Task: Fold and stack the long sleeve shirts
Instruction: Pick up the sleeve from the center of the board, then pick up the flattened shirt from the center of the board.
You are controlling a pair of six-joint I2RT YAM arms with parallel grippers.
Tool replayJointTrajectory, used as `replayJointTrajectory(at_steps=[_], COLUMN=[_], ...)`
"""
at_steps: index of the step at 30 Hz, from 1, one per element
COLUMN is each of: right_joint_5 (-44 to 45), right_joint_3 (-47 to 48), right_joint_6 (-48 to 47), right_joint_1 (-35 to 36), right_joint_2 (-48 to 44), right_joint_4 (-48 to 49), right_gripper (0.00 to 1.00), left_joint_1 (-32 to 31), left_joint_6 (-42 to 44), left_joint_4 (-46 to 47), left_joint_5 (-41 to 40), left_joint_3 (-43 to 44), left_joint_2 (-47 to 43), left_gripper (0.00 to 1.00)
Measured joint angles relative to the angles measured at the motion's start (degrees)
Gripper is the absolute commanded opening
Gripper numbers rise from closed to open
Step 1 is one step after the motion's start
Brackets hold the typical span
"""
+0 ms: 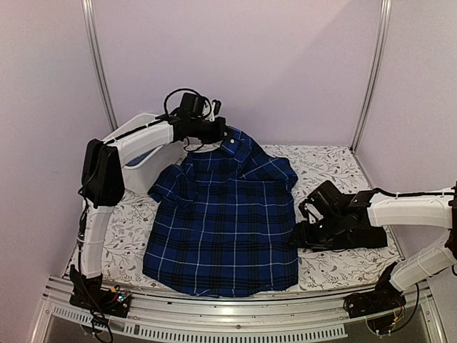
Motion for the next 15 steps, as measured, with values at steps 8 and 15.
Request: replayJointTrajectory(at_steps=[8,15], right_joint_5=[-1.92,-2.54], right_joint_3=[-0.63,0.70], right_joint_6=[5.27,4.57], right_joint_1=[1.05,-1.49], right_joint_2=[0.61,5.77], right_joint_4=[1.70,3.13], right_gripper=[0.33,0.00], left_joint_1=[0.04,0.02], left_joint_6=[-0.24,-1.95], left_joint_4=[1.29,9.94], left_joint_5=[1.75,4.48], left_joint_3=[5.70,10.80], left_joint_2=[0.70,4.04], left_gripper=[0.00,0.00])
